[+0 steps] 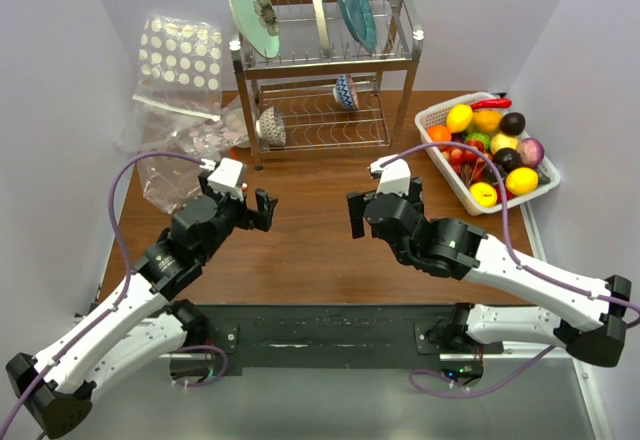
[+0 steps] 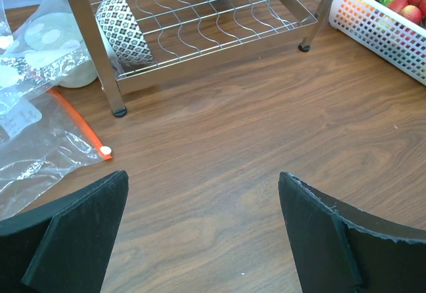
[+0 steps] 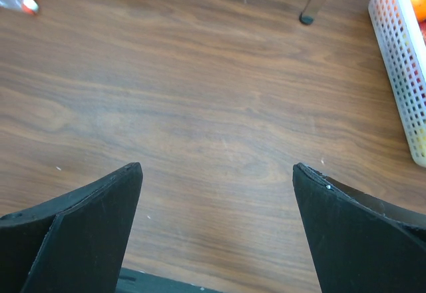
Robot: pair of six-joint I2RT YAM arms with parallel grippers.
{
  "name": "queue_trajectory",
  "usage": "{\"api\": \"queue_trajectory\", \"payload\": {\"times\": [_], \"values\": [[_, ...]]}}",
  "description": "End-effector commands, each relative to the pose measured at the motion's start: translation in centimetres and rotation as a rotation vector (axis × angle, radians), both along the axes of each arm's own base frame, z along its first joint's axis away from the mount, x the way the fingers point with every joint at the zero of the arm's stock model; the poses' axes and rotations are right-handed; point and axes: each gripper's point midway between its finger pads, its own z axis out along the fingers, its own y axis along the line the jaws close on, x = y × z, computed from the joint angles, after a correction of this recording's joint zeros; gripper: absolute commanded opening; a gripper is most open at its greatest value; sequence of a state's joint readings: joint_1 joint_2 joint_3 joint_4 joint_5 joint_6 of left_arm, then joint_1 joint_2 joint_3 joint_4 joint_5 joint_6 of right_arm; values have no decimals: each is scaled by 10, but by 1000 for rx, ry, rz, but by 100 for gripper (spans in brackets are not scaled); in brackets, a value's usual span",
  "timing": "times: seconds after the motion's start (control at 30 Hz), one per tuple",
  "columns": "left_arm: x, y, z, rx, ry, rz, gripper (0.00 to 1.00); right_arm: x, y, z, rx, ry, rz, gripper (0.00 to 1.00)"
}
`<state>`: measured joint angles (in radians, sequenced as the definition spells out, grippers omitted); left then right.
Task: Place the food in the zip-top bag and seal the zipper
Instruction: Pick up the zipper food storage bag at the corner of the board.
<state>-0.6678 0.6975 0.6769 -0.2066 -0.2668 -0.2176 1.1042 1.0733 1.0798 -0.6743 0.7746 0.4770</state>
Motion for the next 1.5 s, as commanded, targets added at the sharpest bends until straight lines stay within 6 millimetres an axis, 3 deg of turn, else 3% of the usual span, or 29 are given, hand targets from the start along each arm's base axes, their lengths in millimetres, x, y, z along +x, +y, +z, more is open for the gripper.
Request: {"api": "queue_trajectory", "payload": {"times": [0.0,0.17,0.43,0.73,0.87,1.13,1.2,1.27,1.37,1.4,1.47], "values": [[7,5,21,-22,-39,40,100,5,-4,17,75,-69,-39,99],[25,39,16,2,34,288,100,3,-15,24,104,-100,-51,99],[75,55,9,-169,171,471,98,-5,-21,21,141,-102,-21,99],[151,121,4,-292,182,773,91,-15,-15,30,202,-105,69,99],[179,163,-15,-302,202,898,90,-18,-14,36,210,-106,92,99],[216,199,-56,-293,266,975,87,-23,-18,36,207,-93,111,99],[229,197,-68,-302,289,958,86,-24,-21,36,214,-92,103,99],[242,210,-76,-330,292,955,80,-26,-22,38,225,-91,107,99],[254,216,-84,-345,305,951,63,-27,-23,37,230,-87,105,99],[256,215,-85,-344,307,946,55,-27,-24,37,232,-88,102,99],[257,218,-89,-342,324,952,31,-27,-24,39,236,-91,102,99]]}}
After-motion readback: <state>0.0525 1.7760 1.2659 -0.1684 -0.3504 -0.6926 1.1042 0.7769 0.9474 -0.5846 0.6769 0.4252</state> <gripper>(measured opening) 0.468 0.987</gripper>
